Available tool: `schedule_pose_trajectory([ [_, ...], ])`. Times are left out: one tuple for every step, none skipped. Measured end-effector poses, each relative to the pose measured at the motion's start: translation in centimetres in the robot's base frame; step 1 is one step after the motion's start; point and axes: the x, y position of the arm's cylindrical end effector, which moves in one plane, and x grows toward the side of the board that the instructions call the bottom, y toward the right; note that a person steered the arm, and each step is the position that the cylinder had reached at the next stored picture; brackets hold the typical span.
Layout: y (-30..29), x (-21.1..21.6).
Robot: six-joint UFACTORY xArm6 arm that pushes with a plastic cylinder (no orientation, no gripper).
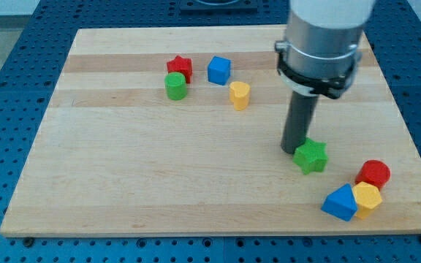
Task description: Push the yellow heart into the green star
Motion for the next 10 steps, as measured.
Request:
schedule_pose_trajectory([
  [1.7,2.1],
  [1.7,3.2],
  [1.7,3.1],
  [1.4,-1.8],
  [1.2,-9.9],
  [-2.6,-15.6],
  [-7.7,-16.5],
  [-8.8,-15.2],
  [-8.5,-13.4],
  [-8.5,-11.7],
])
